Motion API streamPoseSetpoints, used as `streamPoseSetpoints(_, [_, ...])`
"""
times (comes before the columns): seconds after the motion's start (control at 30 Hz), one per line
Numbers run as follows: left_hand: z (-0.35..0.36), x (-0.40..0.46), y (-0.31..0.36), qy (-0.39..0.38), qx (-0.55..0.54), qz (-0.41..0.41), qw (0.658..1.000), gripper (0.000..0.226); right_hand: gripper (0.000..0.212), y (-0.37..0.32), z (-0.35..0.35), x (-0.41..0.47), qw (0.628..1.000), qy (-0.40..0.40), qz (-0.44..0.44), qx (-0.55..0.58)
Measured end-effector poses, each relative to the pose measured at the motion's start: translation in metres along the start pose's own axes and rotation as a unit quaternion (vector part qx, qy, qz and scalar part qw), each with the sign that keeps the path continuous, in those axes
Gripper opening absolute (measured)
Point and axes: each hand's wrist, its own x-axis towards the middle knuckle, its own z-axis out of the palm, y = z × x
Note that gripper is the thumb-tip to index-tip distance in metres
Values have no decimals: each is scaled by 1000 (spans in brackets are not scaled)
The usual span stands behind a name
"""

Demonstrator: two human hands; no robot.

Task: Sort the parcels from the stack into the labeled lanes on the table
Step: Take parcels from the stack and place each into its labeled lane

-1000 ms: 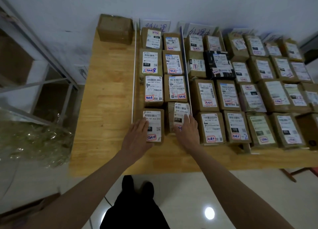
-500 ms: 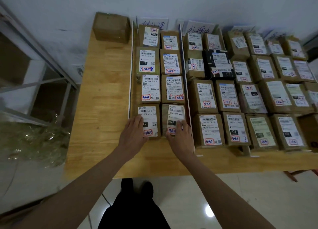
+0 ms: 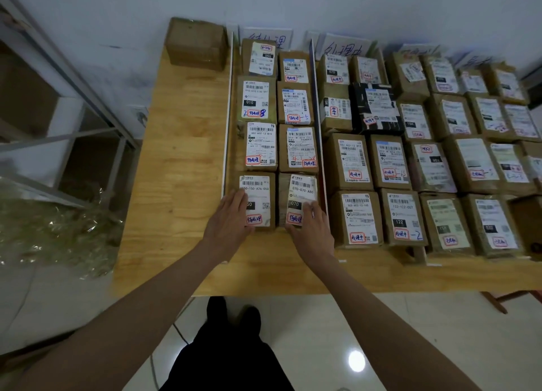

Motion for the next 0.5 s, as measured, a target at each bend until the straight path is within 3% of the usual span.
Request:
streamPoseSetpoints(0.33, [-9,5,6,-28,41,-11,999,84,61,3,-10,3,999,-27,-3,-18])
streamPoseSetpoints(0.5, [-31,-3,1,6,75,-4,997,72,58,-3,-33,1,999,29,-33,-16])
